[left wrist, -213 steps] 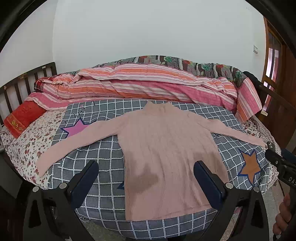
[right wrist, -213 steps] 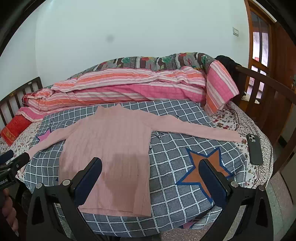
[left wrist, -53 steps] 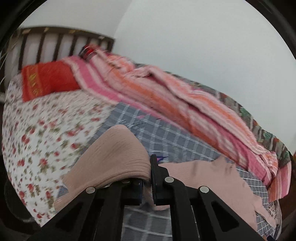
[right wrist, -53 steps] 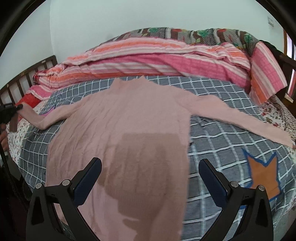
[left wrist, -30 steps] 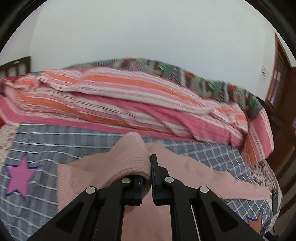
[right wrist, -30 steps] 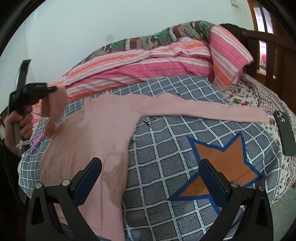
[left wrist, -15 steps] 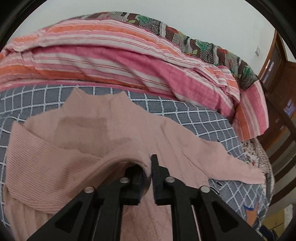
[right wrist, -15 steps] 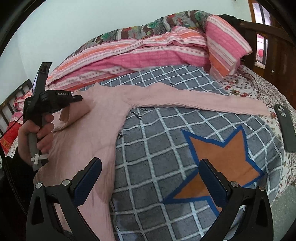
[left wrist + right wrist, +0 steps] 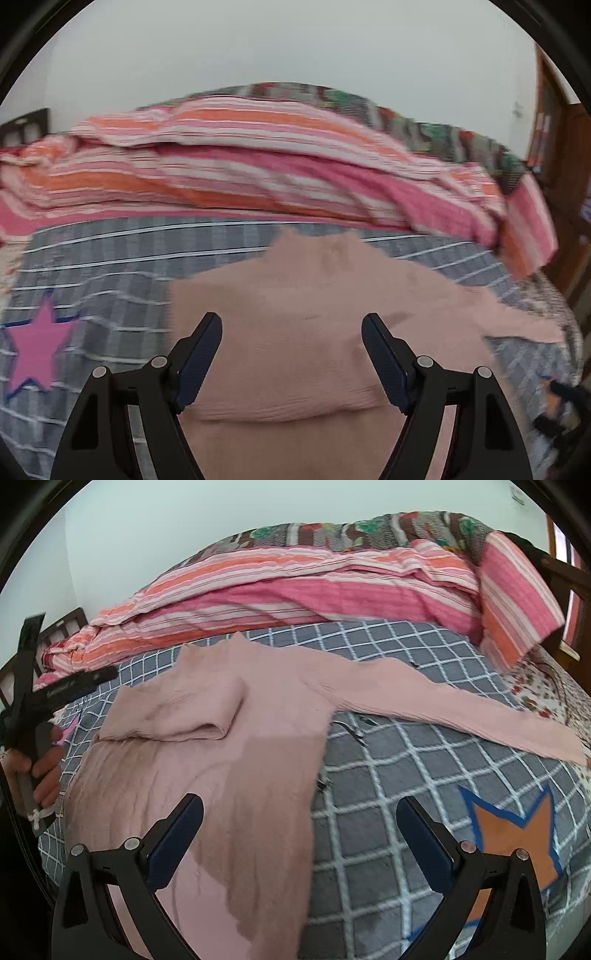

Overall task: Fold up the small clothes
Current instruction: 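Fold the held sleeve across the sweater body with the left tool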

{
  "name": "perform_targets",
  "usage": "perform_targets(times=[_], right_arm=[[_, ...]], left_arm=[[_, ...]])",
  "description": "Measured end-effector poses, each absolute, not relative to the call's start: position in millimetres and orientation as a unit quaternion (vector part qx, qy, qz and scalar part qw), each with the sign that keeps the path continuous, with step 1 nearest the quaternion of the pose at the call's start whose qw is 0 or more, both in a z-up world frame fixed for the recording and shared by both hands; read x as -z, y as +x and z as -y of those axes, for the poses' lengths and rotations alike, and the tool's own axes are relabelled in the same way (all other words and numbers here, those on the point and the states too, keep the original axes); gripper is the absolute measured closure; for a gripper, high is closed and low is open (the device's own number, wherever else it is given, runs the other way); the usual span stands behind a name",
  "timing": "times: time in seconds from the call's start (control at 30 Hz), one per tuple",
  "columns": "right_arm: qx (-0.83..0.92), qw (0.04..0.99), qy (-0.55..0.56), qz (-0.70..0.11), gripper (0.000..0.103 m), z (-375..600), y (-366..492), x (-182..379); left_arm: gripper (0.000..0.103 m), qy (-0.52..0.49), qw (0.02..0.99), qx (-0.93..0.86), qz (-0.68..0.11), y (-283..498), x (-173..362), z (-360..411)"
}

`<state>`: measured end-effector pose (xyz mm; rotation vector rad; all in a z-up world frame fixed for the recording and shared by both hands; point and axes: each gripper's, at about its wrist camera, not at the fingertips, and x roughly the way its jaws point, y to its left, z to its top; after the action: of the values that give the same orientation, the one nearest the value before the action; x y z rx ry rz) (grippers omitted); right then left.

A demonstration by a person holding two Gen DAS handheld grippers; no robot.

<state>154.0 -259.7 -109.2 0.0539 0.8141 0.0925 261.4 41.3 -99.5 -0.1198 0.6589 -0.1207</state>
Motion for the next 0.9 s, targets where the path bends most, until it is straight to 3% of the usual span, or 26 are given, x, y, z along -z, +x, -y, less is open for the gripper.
perform_targets(times=[0.3, 0.47, 0.57, 0.6, 0.9], right_arm=[[-0.058, 0.914, 0.001, -0.402, 0.003, 232, 184, 114], [-0.062, 0.913, -0.012, -0.402, 0.004, 222, 195, 115], [-0.065, 0.912, -0.014, -0.405, 0.004, 215, 206, 117], [-0.069, 0.911, -0.013, -0.407, 0.004, 212, 210, 118], [-0.09, 0.902, -0.044, -0.42, 0.004, 173, 246, 131]], left_arm=[[0.029, -0.102, 0.913, 0.002, -0.396, 283, 147, -106], [0.046, -0.141, 0.9, 0.01, -0.412, 299, 162, -115], [0.069, -0.142, 0.895, 0.023, -0.423, 309, 171, -110], [0.089, -0.133, 0.897, 0.024, -0.422, 310, 172, -108], [0.087, -0.144, 0.909, 0.018, -0.391, 302, 176, -123]])
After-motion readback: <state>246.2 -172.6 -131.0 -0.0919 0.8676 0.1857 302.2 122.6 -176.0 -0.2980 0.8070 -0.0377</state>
